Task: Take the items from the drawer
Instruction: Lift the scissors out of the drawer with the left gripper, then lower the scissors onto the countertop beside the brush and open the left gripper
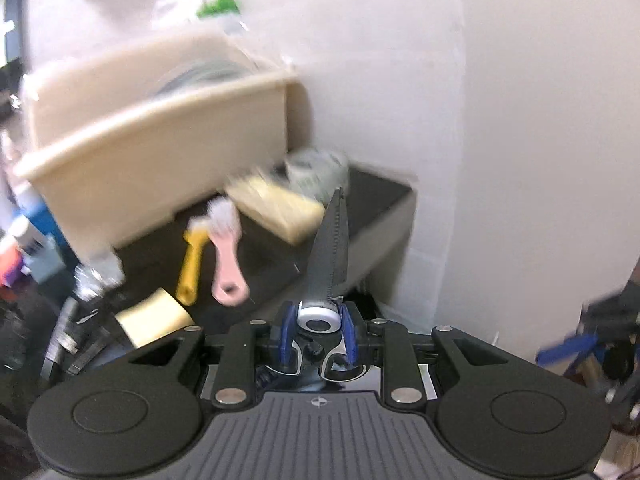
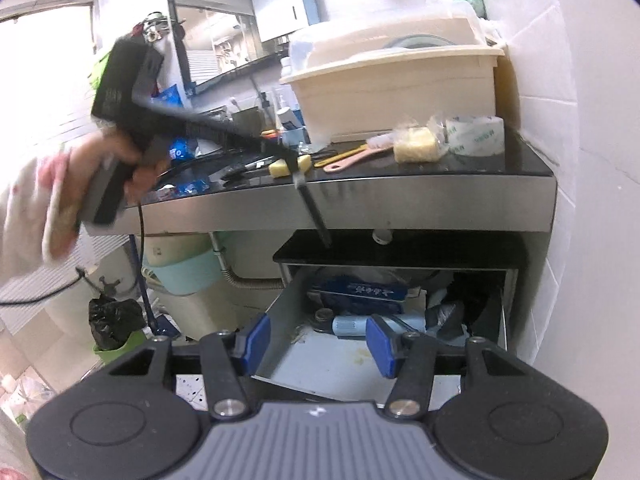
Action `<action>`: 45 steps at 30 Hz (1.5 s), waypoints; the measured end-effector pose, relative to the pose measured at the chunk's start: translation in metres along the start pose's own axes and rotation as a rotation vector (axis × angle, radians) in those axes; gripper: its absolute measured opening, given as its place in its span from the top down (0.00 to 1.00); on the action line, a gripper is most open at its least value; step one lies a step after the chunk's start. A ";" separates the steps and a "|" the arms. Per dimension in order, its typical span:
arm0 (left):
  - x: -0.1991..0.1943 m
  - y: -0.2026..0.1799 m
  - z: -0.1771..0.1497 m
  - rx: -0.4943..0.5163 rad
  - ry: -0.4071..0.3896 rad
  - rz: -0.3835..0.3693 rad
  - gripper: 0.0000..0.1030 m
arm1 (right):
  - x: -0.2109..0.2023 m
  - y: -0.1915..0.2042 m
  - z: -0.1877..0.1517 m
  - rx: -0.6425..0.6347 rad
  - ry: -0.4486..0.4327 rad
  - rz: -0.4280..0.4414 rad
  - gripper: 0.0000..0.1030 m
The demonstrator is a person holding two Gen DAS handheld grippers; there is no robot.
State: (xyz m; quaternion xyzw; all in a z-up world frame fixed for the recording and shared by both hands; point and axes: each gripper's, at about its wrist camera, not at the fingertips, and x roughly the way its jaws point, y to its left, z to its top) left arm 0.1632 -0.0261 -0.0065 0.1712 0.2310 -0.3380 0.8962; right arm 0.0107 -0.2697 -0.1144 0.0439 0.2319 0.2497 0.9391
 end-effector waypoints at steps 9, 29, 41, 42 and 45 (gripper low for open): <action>-0.026 0.035 0.060 -0.090 0.028 0.053 0.76 | -0.005 0.006 -0.006 -0.001 -0.005 0.025 0.49; 0.105 0.112 0.133 -0.365 0.353 0.180 0.76 | -0.025 -0.012 -0.019 0.073 -0.059 -0.022 0.49; 0.186 0.119 0.134 -0.328 0.484 0.292 0.76 | -0.027 -0.021 -0.020 0.097 -0.067 -0.049 0.48; 0.191 0.120 0.132 -0.333 0.494 0.291 0.76 | -0.026 -0.020 -0.020 0.096 -0.067 -0.050 0.48; 0.202 0.123 0.131 -0.344 0.514 0.293 0.76 | -0.025 -0.019 -0.019 0.089 -0.070 -0.048 0.48</action>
